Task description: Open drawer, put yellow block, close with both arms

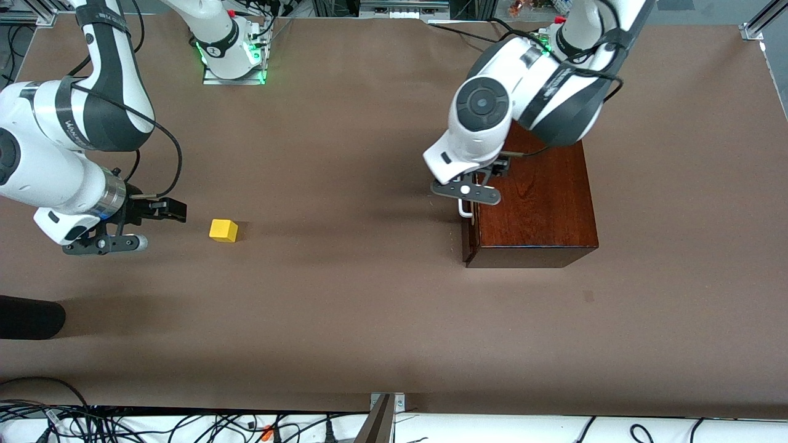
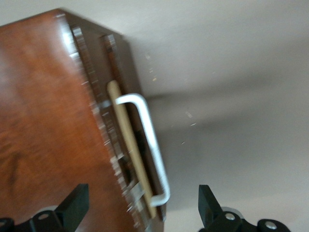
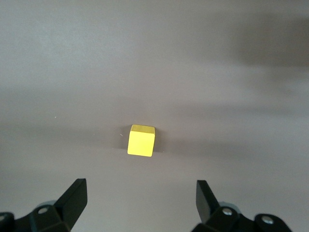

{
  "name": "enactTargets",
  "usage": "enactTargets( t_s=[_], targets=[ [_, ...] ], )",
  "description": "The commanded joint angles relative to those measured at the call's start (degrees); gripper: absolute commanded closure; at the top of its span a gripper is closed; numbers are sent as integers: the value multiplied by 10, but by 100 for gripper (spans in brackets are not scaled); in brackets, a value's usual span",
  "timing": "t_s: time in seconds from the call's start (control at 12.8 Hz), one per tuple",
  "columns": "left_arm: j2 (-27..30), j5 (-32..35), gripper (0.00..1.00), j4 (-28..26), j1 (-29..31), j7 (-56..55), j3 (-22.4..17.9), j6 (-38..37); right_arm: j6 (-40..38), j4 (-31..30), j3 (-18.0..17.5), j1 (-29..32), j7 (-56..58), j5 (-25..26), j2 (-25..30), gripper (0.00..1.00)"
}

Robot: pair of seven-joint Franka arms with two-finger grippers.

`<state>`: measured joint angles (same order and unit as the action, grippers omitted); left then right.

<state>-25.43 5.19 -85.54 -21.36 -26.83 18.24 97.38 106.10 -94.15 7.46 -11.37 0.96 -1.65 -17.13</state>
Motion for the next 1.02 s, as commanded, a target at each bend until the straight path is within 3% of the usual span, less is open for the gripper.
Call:
enactTargets(
  t_s=[0.0,0.31,0.7,0.94],
  targets=[
    [-30,18,0,28,-26,34,-2,23,-6,-2,0,1,4,-5,6,0],
    [-58,67,0,34,-67,31,-6,25,-30,1,1,1,4,-5,27,0],
    [-68,138,0,21,-95,-166,-7,18,-35,0,3,2,4,-5,34,0],
    [-73,141,0,-7,-91,-187,-9,23,-30,-2,3,2,4,-5,31,0]
  ],
)
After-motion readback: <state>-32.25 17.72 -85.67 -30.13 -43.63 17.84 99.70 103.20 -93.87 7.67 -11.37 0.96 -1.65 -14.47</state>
